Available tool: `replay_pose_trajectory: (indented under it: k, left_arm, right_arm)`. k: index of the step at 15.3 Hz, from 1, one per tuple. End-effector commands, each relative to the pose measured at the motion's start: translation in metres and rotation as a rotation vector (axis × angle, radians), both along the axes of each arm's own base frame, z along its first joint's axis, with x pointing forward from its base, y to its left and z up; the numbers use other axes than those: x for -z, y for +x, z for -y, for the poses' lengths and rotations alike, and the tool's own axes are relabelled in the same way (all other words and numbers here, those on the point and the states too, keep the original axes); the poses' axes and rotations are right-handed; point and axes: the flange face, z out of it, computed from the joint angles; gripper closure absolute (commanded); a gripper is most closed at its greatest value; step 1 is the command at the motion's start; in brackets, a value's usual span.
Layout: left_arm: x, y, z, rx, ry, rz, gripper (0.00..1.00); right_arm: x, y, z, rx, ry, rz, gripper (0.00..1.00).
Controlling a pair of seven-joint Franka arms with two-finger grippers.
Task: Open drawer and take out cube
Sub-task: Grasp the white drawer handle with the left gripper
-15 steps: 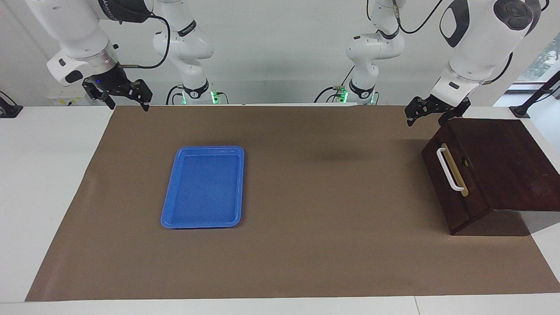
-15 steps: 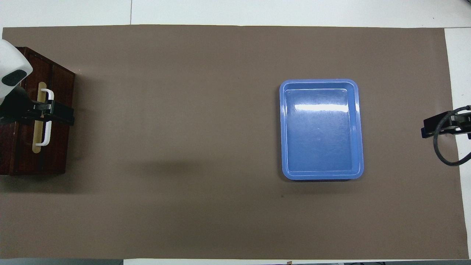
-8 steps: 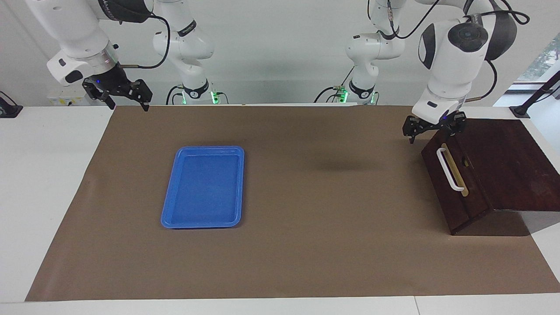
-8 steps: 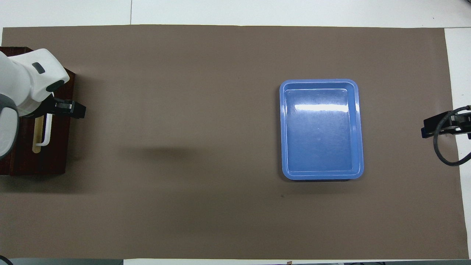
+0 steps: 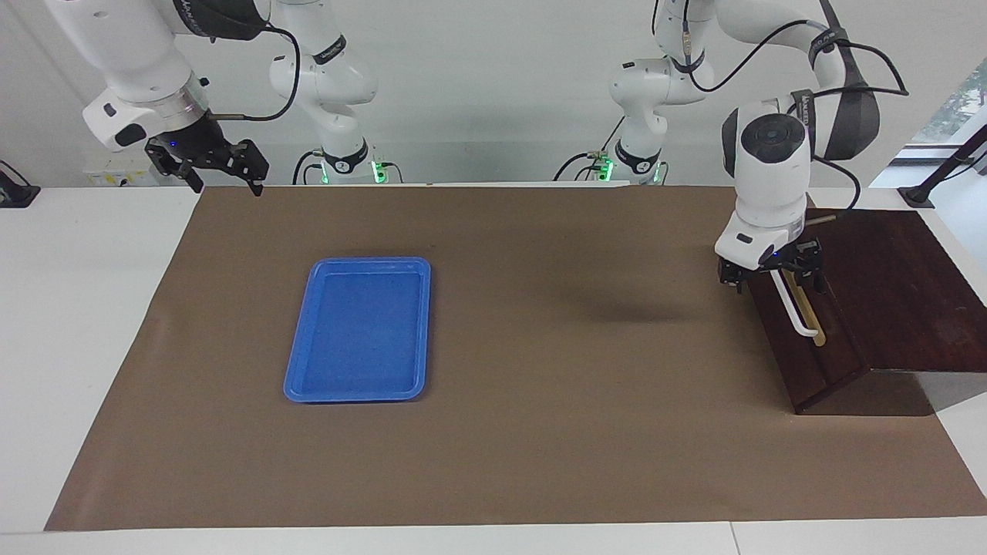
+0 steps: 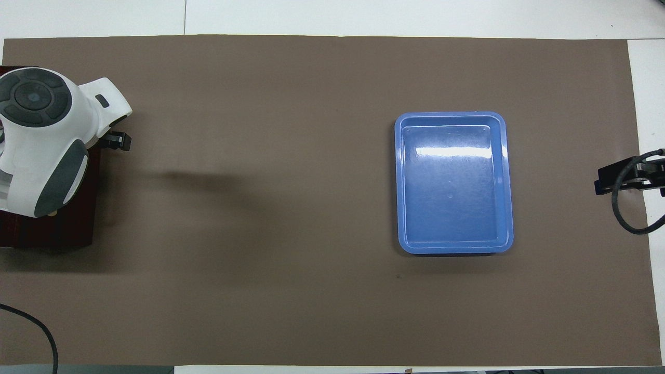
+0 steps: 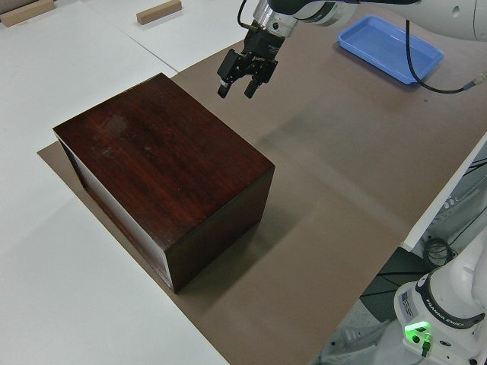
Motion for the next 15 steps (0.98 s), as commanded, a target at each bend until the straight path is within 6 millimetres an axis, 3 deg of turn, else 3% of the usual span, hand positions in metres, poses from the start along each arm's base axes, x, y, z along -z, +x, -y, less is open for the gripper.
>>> replay_pose_trajectory:
  k: [1, 9, 13, 15]
  left_arm:
    - [0.014, -0.007, -0.014, 0.02, 0.032, 0.023, 0.0]
    - [0.048, -0.022, -0.034, -0.01, 0.035, -0.034, 0.0]
    - [0.052, -0.022, -0.029, 0.001, 0.026, -0.027, 0.0]
    - [0.054, -0.024, -0.017, 0.016, 0.02, -0.033, 0.0]
  right_arm:
    - [-0.002, -0.006, 0.002, -0.013, -0.005, -0.006, 0.0]
    - [-0.002, -0.006, 0.002, -0.013, -0.005, -0.006, 0.0]
    - [-0.002, -0.006, 0.002, -0.013, -0.005, -0.006, 0.0]
    - [-0.002, -0.006, 0.002, -0.013, -0.005, -0.006, 0.0]
